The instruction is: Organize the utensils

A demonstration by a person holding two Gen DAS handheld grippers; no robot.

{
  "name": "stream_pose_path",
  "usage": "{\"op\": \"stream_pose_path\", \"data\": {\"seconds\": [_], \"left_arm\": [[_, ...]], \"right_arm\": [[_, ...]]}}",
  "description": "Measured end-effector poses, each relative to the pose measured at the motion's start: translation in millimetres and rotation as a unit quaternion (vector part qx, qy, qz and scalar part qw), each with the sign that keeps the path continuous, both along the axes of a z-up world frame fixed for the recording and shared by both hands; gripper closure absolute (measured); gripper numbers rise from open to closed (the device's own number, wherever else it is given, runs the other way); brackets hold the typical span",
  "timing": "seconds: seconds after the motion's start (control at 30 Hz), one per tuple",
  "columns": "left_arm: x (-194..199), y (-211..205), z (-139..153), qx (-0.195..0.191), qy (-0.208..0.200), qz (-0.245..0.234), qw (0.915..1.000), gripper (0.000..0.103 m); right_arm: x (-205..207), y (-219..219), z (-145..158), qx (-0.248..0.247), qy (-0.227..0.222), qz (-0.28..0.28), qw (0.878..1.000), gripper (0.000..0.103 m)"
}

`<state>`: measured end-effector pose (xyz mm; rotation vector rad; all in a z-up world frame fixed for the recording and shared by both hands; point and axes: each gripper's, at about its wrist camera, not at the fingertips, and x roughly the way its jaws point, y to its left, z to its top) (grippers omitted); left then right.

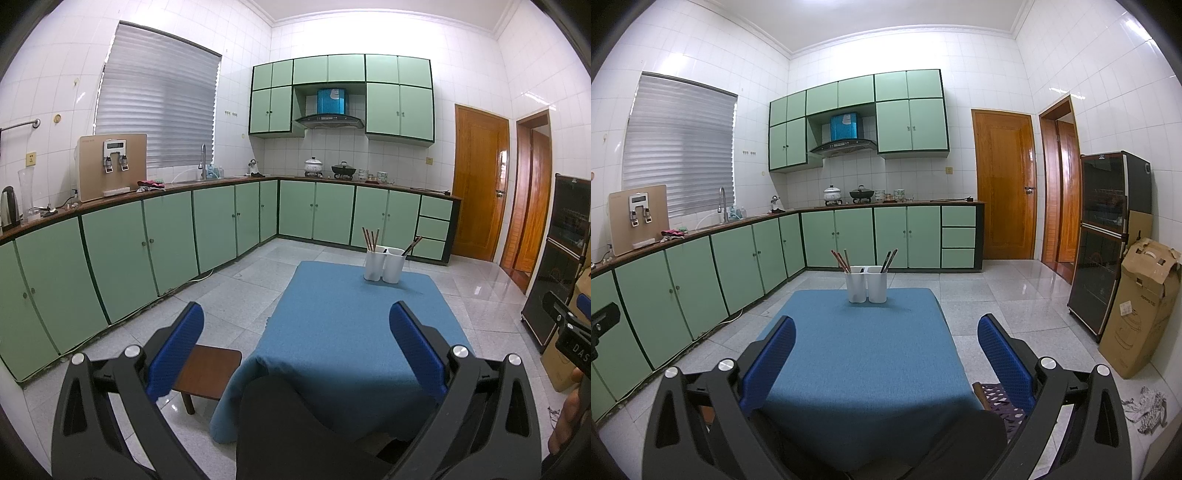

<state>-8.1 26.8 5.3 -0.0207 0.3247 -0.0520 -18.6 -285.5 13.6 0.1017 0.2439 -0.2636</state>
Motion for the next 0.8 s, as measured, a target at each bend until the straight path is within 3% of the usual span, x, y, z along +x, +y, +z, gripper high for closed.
{"op": "stream_pose_path", "data": {"seconds": [0.8], "left_arm": [[-0.7,-9.3,-3.7,0.0,0.0,-0.004,1.0,0.005]], "right_arm": [[0.0,-1.0,-1.4,0.0,0.0,0.0,1.0,0.006]]}}
